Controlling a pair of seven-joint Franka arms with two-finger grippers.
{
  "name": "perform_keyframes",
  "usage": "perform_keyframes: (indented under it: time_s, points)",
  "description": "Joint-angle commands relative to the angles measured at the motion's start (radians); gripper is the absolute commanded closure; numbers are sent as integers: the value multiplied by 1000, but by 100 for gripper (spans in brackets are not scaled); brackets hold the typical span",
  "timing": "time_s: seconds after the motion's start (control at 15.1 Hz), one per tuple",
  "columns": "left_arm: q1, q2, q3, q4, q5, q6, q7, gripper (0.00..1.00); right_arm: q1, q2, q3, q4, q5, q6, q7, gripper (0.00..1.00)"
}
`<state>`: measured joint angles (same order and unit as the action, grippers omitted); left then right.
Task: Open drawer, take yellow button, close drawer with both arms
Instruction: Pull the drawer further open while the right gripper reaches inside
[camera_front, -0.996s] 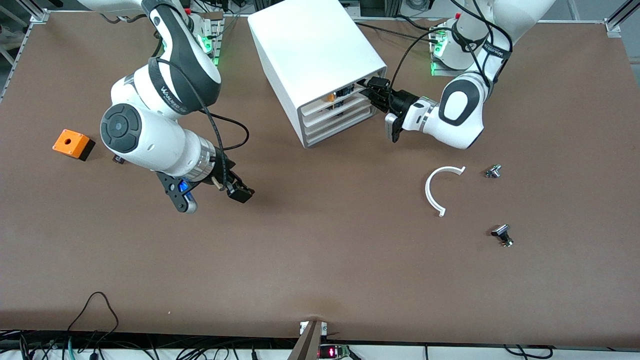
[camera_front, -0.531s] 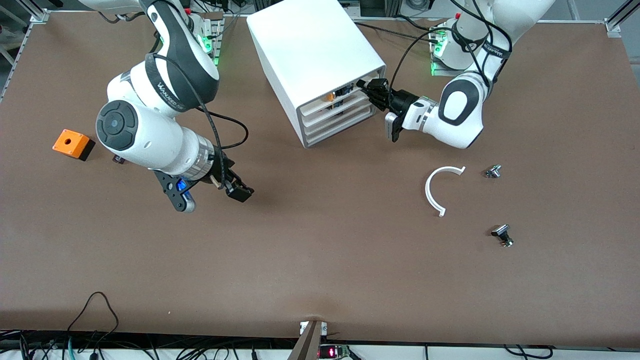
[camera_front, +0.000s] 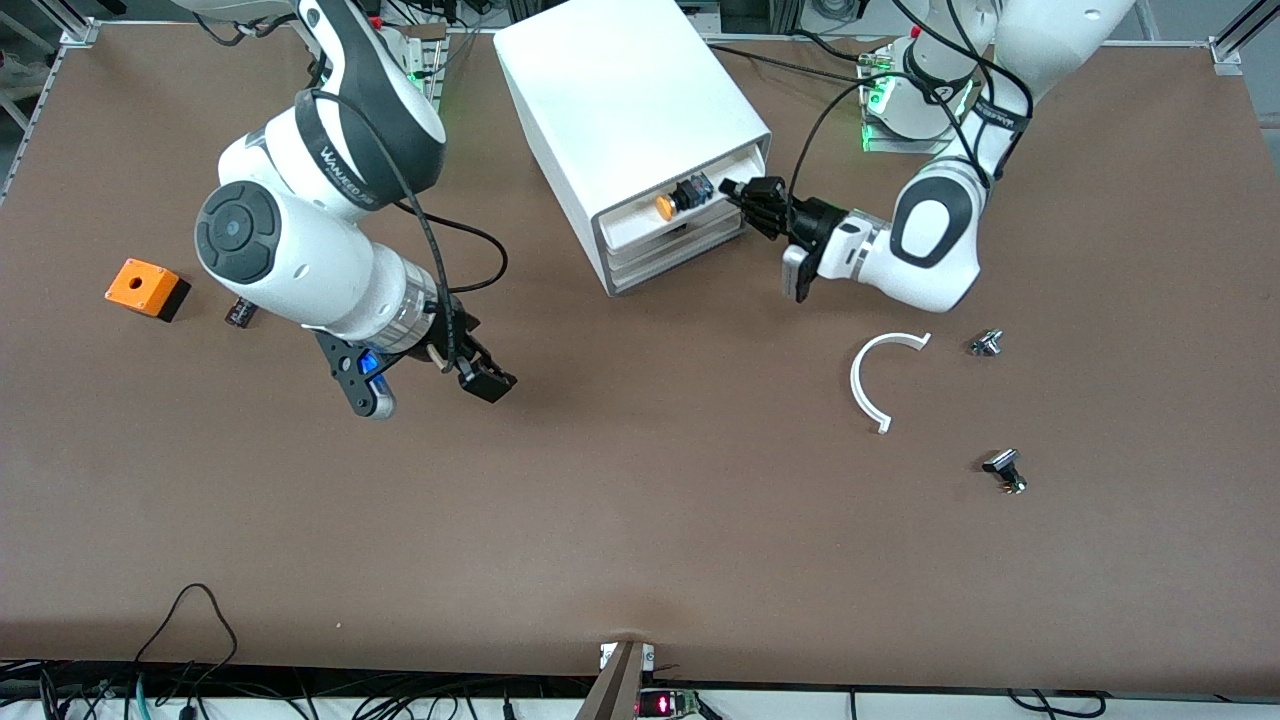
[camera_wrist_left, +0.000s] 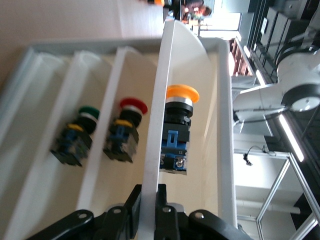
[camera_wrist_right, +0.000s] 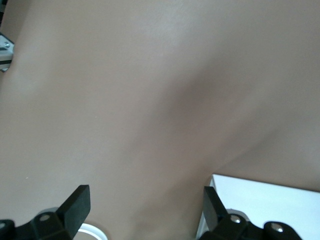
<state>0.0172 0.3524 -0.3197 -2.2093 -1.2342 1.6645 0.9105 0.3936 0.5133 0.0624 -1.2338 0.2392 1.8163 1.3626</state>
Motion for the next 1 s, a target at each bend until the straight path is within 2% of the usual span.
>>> perform_keyframes:
  time_s: [0.0,0.2,0.46,0.53,0.6,0.8,0.93]
  points:
    - [47,94,5,144,47,-5,-62,100,34,71,-4,128,17,-26,82,0]
    - [81,152,8,249,128,-5,-108,100,68,77,-6,145,15,-9,145,0]
    - [96,195,19,299,163,-2,-114,100,129,120,-6,203,15,18,274,0]
    - [95,197,27,301,165,0,-120,58,151,132,-7,212,12,32,308,0]
    - [98,197,28,301,165,0,-134,2,169,136,-10,212,8,52,335,0]
    - [102,185,30,304,165,-2,-203,0,227,157,-15,214,6,83,418,0]
    - [102,168,31,342,195,-8,-325,0,269,171,-18,214,2,109,464,0]
